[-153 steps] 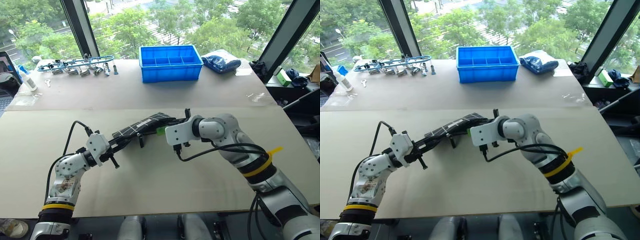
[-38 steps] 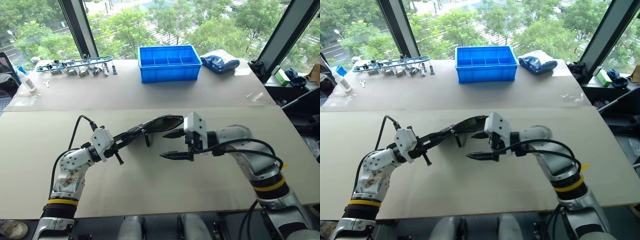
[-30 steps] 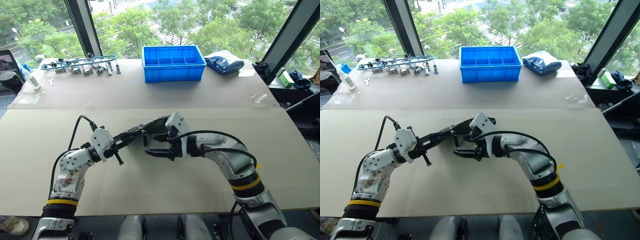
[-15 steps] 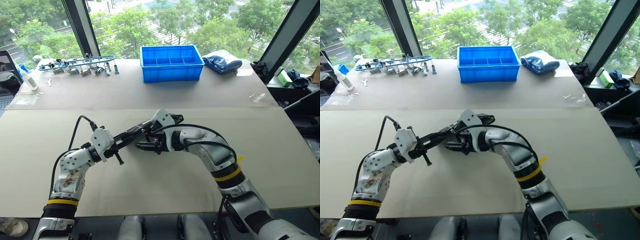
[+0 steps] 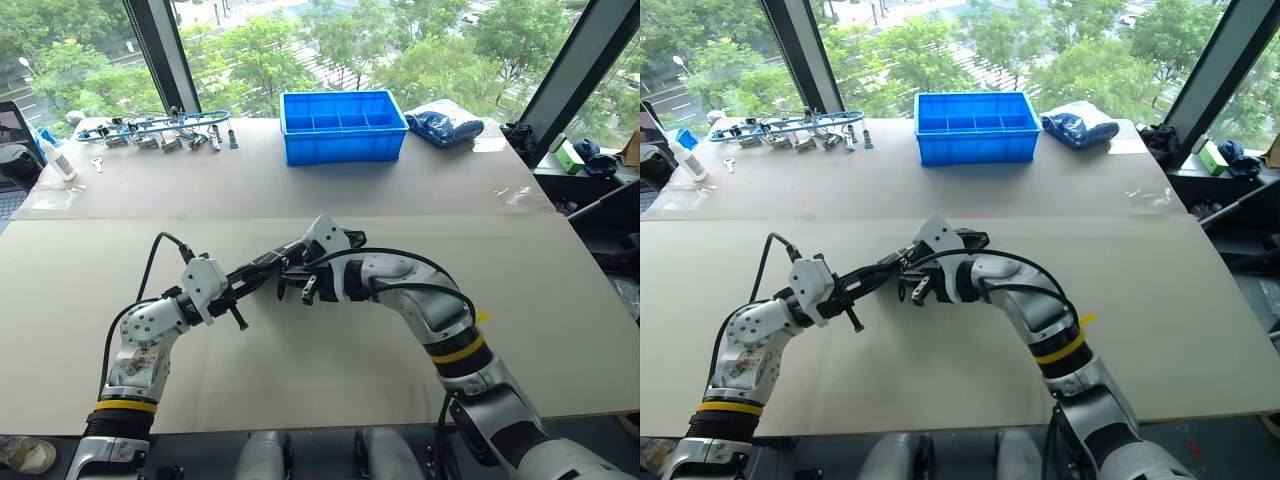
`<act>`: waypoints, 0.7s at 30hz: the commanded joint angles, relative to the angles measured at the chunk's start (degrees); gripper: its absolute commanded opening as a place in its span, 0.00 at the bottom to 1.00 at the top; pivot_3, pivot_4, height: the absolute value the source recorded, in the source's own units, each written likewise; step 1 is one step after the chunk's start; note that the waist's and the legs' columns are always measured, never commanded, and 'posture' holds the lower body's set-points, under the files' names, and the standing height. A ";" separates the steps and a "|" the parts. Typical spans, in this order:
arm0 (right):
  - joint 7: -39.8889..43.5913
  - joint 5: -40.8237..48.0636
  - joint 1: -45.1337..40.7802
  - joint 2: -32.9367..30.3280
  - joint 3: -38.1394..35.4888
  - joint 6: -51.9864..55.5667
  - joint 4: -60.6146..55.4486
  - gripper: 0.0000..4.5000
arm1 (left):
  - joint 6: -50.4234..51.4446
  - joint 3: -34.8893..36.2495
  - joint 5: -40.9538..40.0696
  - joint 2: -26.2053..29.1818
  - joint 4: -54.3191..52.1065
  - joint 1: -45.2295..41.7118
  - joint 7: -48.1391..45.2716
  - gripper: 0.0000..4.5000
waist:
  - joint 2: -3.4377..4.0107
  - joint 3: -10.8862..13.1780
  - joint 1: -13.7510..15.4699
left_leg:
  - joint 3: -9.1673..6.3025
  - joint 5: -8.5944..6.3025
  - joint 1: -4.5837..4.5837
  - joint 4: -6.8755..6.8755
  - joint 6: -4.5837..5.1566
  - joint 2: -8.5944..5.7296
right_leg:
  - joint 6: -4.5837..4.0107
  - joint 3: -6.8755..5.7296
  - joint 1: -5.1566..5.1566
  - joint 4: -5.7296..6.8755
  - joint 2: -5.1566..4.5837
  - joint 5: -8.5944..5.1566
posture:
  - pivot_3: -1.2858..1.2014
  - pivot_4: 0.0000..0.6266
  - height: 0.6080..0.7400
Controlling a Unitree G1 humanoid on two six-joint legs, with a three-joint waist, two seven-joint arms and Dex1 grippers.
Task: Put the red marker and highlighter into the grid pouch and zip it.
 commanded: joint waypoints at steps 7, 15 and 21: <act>9.39 3.63 0.75 -13.99 -6.75 -1.50 -6.15 0.01 | -0.85 0.60 -0.29 -0.11 -2.15 0.40 0.32 0.00 | 0.00 0.00 0.36 | -0.06 0.00 -0.03 0.00 0.01 -0.02 | 0.00 -0.02 0.01 -0.03 -0.03 0.00 | 0.52 0.24 1.00; 20.93 -0.68 5.70 -34.82 -11.74 -15.86 0.02 0.01 | -0.74 1.13 -0.57 0.44 -2.67 1.29 0.23 0.00 | -0.01 0.01 0.67 | -0.07 -0.03 0.02 -0.01 0.04 -0.03 | 0.02 0.02 0.04 -0.11 -0.01 0.00 | 0.52 0.24 1.00; 18.75 -3.79 4.27 -33.80 -10.37 -20.66 6.59 0.01 | -0.72 1.09 -0.61 0.59 -2.39 1.03 0.14 0.00 | -0.02 0.01 -0.05 | -0.05 -0.03 0.09 -0.03 0.05 0.04 | 0.01 0.12 0.03 -0.07 0.09 -0.01 | 0.52 0.24 1.00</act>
